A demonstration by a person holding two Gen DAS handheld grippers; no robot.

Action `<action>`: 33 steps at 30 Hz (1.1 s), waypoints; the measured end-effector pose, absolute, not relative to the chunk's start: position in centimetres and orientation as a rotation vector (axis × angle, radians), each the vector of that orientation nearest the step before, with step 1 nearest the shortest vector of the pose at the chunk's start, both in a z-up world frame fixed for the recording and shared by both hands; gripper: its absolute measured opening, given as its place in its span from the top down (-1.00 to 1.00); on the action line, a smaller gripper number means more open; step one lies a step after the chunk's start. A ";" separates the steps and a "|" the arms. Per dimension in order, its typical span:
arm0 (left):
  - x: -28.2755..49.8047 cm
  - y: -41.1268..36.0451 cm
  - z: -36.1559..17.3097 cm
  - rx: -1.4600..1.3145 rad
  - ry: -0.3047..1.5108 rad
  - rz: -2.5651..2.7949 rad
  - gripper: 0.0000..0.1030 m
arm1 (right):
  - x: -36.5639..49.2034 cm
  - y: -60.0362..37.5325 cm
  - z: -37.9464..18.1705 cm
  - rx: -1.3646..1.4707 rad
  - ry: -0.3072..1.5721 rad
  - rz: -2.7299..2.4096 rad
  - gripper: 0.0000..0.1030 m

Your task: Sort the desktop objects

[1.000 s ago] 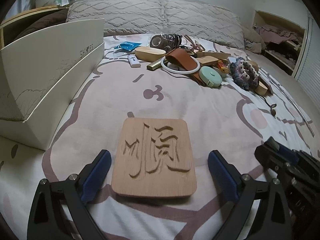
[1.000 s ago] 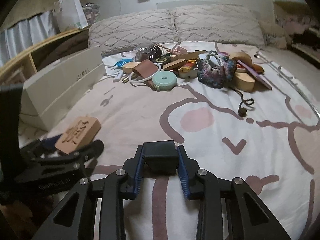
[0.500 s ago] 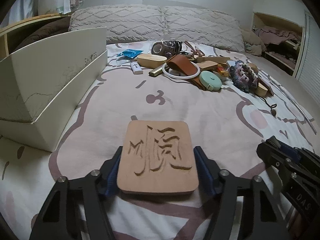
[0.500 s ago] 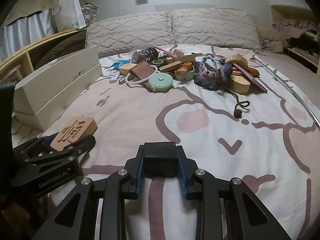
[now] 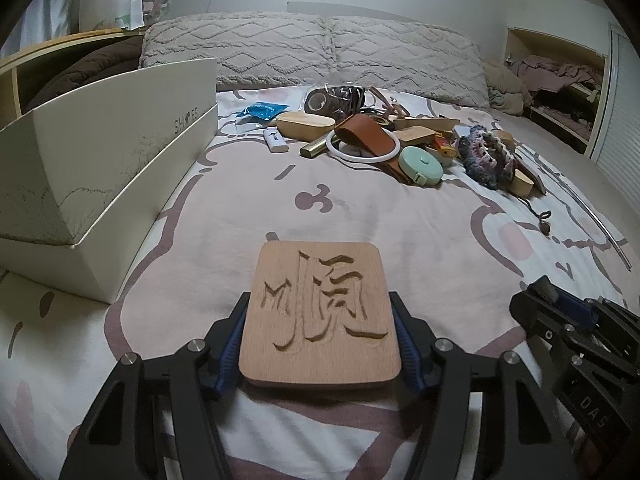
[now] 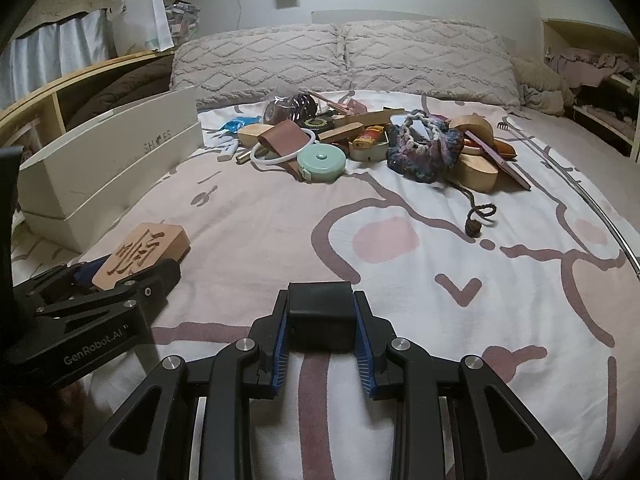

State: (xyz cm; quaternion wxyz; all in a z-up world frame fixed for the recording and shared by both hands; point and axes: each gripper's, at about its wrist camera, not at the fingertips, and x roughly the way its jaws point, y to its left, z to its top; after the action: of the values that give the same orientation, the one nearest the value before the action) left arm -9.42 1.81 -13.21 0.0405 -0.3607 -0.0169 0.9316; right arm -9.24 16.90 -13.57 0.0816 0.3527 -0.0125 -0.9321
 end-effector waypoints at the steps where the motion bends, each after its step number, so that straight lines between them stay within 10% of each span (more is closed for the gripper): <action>1: -9.4 1.8 -13.2 -1.106 -0.059 2.852 -0.22 | -9.3 16.9 -13.5 1.054 -0.037 -2.785 0.43; 33: -15.2 1.1 -1.9 -0.849 -0.091 2.881 -0.22 | -14.6 17.9 -4.9 0.888 -0.025 -2.811 0.43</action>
State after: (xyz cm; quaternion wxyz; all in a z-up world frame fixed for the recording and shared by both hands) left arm -15.20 1.08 -1.88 0.0684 -0.2819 -0.0301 0.9565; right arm -14.62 17.93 -4.85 0.0966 0.2999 -0.0085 -0.9490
